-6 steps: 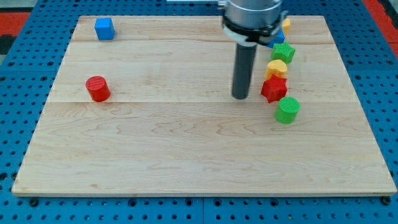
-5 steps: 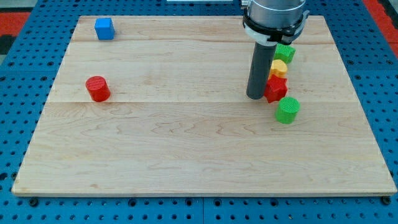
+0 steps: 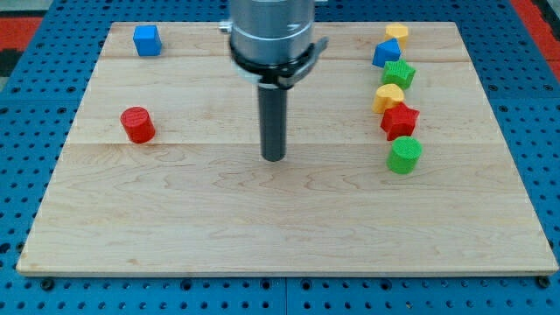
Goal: Place the arm close to the red circle
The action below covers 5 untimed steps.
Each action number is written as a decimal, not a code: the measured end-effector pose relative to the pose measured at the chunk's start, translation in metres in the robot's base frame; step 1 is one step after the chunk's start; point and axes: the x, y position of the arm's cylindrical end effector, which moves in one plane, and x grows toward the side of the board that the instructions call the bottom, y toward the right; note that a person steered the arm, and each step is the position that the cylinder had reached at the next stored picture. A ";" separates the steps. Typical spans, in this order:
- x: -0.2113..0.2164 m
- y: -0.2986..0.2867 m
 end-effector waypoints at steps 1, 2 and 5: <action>-0.090 -0.014; -0.136 -0.084; -0.077 -0.160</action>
